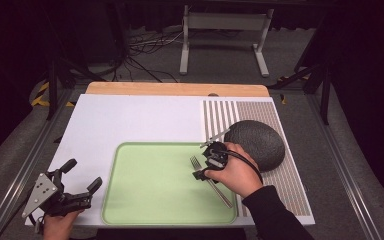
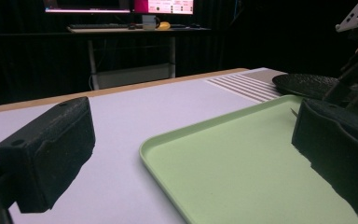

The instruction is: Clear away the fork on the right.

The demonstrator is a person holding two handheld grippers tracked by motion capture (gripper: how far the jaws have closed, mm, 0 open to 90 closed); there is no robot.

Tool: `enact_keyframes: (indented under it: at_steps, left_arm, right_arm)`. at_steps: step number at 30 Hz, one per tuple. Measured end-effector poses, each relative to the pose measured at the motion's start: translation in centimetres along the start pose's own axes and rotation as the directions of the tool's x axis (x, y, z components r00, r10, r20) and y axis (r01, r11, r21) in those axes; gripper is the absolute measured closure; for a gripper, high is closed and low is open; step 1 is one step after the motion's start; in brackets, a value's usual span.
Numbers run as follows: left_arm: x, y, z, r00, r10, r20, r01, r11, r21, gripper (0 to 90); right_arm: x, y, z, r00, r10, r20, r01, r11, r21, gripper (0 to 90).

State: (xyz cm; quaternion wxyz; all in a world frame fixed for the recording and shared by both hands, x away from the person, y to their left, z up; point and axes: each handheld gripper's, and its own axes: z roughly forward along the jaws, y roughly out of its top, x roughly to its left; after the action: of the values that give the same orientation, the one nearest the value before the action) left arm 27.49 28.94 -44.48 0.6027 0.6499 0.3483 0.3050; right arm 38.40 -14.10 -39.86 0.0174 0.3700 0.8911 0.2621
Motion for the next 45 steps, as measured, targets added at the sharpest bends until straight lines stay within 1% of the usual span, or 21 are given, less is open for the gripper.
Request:
enact_keyframes:
  at_steps: [1, 2, 3, 4, 6, 8, 9, 10, 11, 12, 14, 15, 16, 17, 18, 21, 26, 38, 41, 43, 45]
  left_arm:
    - [0.0, 0.0, 0.0, 1.0000, 0.001, 0.000, -0.001, 1.0000, 0.000, 0.0]
    - [0.0, 0.0, 0.0, 1.0000, 0.001, 0.000, -0.001, 1.0000, 0.000, 0.0]
    - [0.0, 0.0, 0.0, 1.0000, 0.000, -0.001, 0.000, 1.0000, 0.000, 0.1]
    - [0.0, 0.0, 0.0, 1.0000, 0.000, -0.001, 0.000, 1.0000, 0.000, 0.0]
    - [0.0, 0.0, 0.0, 1.0000, -0.001, -0.001, 0.001, 1.0000, 0.000, 0.0]
    - [0.0, 0.0, 0.0, 1.0000, -0.001, 0.000, 0.001, 1.0000, 0.000, 0.0]
    - [0.0, 0.0, 0.0, 1.0000, -0.001, 0.000, 0.001, 1.0000, 0.000, 0.0]
    - [0.0, 0.0, 0.0, 1.0000, 0.000, -0.001, 0.000, 1.0000, 0.000, 0.0]
    - [0.0, 0.0, 0.0, 1.0000, 0.000, -0.001, 0.000, 1.0000, 0.000, 0.1]
    - [0.0, 0.0, 0.0, 1.0000, 0.000, -0.001, 0.000, 1.0000, 0.002, 0.1]
    - [0.0, 0.0, 0.0, 1.0000, 0.000, 0.000, 0.000, 1.0000, 0.002, 0.1]
    - [0.0, 0.0, 0.0, 1.0000, 0.000, 0.000, 0.000, 1.0000, 0.002, 0.1]
    - [0.0, 0.0, 0.0, 1.0000, 0.000, 0.000, 0.000, 1.0000, 0.002, 0.1]
    - [0.0, 0.0, 0.0, 1.0000, 0.000, 0.000, 0.000, 1.0000, 0.002, 0.0]
    - [0.0, 0.0, 0.0, 1.0000, 0.001, 0.000, -0.001, 1.0000, 0.000, 0.1]
    - [0.0, 0.0, 0.0, 1.0000, 0.003, 0.000, -0.003, 1.0000, 0.001, 0.1]
    - [0.0, 0.0, 0.0, 1.0000, 0.005, 0.000, -0.005, 1.0000, 0.002, 0.1]
    - [0.0, 0.0, 0.0, 1.0000, 0.005, 0.000, -0.005, 1.0000, 0.003, 0.0]
    - [0.0, 0.0, 0.0, 1.0000, 0.006, -0.001, -0.006, 1.0000, 0.004, 0.0]
    - [0.0, 0.0, 0.0, 1.0000, 0.006, -0.001, -0.006, 1.0000, 0.003, 0.1]
    - [0.0, 0.0, 0.0, 1.0000, 0.005, 0.000, -0.005, 1.0000, 0.003, 0.0]
  right_arm:
    - [0.0, 0.0, 0.0, 1.0000, 0.000, 0.000, 0.000, 1.000, 0.000, 29.9]
    - [0.1, 0.0, 0.1, 0.9996, -0.026, -0.011, 0.026, 0.999, -0.019, 27.7]
    - [0.2, 0.1, 0.2, 0.9989, -0.041, -0.020, 0.041, 0.999, -0.035, 26.4]
    - [0.3, 0.1, 0.4, 0.9971, -0.066, -0.038, 0.064, 0.997, -0.052, 25.5]
    - [0.5, 0.0, 0.8, 0.9957, -0.059, -0.072, 0.053, 0.995, -0.080, 25.3]
    - [0.6, 0.0, 1.2, 0.9938, -0.081, -0.077, 0.072, 0.992, -0.108, 26.1]
    - [0.6, -0.1, 1.2, 0.9933, -0.086, -0.078, 0.077, 0.991, -0.114, 28.3]
    - [0.6, -0.1, 1.4, 0.9913, -0.103, -0.082, 0.093, 0.989, -0.116, 35.9]
    - [0.7, -0.1, 1.5, 0.9919, -0.102, -0.076, 0.094, 0.990, -0.103, 48.6]
    - [0.7, -0.1, 1.5, 0.9919, -0.102, -0.076, 0.094, 0.990, -0.103, 48.6]
    - [0.8, -0.2, 1.6, 0.9897, -0.130, -0.059, 0.126, 0.990, -0.070, 66.7]
    - [0.8, -0.2, 1.6, 0.9897, -0.130, -0.059, 0.126, 0.990, -0.070, 66.7]
    - [0.9, -0.2, 1.7, 0.9886, -0.146, -0.036, 0.144, 0.989, -0.043, 79.9]
    - [0.9, -0.2, 1.9, 0.9864, -0.162, -0.029, 0.161, 0.987, -0.030, 87.2]
    - [0.8, -0.2, 2.1, 0.9831, -0.181, -0.024, 0.181, 0.983, -0.022, 89.2]
    - [0.7, -0.2, 2.6, 0.9799, -0.199, -0.009, 0.199, 0.980, -0.010, 90.0]
    - [0.5, -0.2, 3.2, 0.9776, -0.210, 0.007, 0.211, 0.978, -0.008, 90.0]
    - [0.2, 0.1, 3.7, 0.9783, -0.204, 0.039, 0.204, 0.979, -0.001, 90.0]
    - [0.0, 0.2, 3.8, 0.9788, -0.200, 0.042, 0.200, 0.980, 0.004, 90.0]
    - [-0.1, 0.1, 4.0, 0.9807, -0.192, 0.033, 0.192, 0.981, 0.002, 90.0]
    - [-0.1, 0.1, 4.0, 0.9802, -0.194, 0.039, 0.194, 0.981, 0.003, 90.0]
